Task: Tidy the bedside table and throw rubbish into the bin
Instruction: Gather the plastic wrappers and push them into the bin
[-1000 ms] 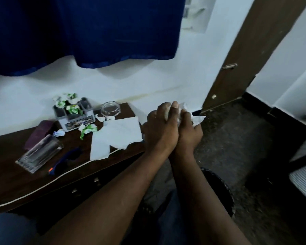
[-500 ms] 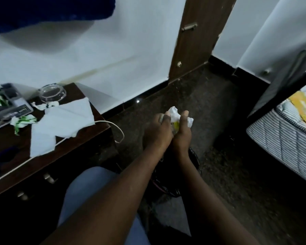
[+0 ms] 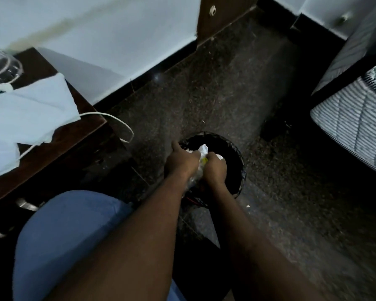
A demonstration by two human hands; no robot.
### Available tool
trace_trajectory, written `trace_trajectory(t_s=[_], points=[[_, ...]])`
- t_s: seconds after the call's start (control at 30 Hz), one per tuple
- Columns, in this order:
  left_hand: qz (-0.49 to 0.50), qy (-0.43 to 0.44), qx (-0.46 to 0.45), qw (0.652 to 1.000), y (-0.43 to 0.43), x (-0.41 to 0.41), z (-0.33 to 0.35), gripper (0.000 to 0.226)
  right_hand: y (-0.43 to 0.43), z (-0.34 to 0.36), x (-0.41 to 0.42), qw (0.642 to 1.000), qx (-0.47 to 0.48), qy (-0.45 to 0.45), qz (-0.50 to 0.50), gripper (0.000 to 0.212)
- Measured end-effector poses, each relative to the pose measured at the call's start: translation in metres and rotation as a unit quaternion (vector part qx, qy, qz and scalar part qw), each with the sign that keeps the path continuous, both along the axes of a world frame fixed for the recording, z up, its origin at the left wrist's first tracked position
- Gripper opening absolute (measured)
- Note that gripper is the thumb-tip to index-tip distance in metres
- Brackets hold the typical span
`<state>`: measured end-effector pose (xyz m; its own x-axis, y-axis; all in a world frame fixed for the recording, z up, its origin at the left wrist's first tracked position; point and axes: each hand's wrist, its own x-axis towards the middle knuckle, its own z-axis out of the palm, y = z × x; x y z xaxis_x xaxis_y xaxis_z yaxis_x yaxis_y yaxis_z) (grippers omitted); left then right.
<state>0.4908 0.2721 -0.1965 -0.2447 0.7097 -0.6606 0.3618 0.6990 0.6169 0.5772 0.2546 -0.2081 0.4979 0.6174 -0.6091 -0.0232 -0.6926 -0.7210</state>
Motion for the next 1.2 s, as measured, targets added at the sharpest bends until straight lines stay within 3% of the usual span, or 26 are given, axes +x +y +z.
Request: trace_trajectory(t_s=[0.13, 0.23, 0.33, 0.47, 0.6, 0.77, 0.83, 0.93, 1.0, 1.07, 1.2], points=[[0.010, -0.012, -0.019, 1.000, 0.012, -0.004, -0.025, 0.102, 0.014, -0.019, -0.004, 0.999, 0.004, -0.028, 0.046, 0.030], [0.024, -0.044, -0.028, 0.998, 0.023, -0.002, -0.038, 0.104, 0.027, -0.028, -0.002, 1.000, -0.013, 0.007, 0.006, 0.023], [0.040, -0.068, -0.048, 0.996, 0.038, -0.001, -0.054, 0.103, 0.041, -0.031, 0.001, 1.000, -0.020, 0.006, 0.012, 0.032], [0.066, -0.082, -0.093, 0.990, 0.051, -0.002, -0.069, 0.088, 0.053, -0.045, 0.002, 0.996, -0.056, -0.047, 0.057, 0.030], [0.113, -0.130, -0.104, 0.980, 0.061, -0.003, -0.073, 0.071, 0.057, -0.056, -0.004, 0.998, -0.047, -0.040, 0.007, 0.037], [0.176, -0.175, -0.121, 0.961, 0.118, -0.013, -0.207, 0.094, 0.085, -0.050, -0.014, 0.999, 0.028, -0.027, 0.032, 0.036], [0.184, -0.231, -0.115, 0.948, 0.116, -0.026, -0.150, 0.079, 0.101, -0.041, -0.021, 0.996, 0.061, -0.038, 0.061, 0.032], [0.186, -0.313, -0.023, 0.931, 0.113, -0.041, -0.075, 0.034, 0.127, -0.028, -0.033, 0.990, 0.091, -0.041, 0.102, 0.037], [0.214, -0.353, -0.010, 0.911, 0.117, -0.045, -0.071, 0.057, 0.139, -0.026, -0.039, 0.984, 0.103, -0.058, 0.136, 0.047], [0.254, -0.331, -0.007, 0.909, 0.120, -0.041, -0.078, 0.079, 0.142, -0.029, -0.041, 0.983, 0.101, -0.058, 0.140, 0.049], [0.230, -0.140, 0.050, 0.962, 0.113, -0.034, -0.061, 0.058, 0.133, -0.035, -0.031, 0.991, 0.088, -0.051, 0.090, 0.044]])
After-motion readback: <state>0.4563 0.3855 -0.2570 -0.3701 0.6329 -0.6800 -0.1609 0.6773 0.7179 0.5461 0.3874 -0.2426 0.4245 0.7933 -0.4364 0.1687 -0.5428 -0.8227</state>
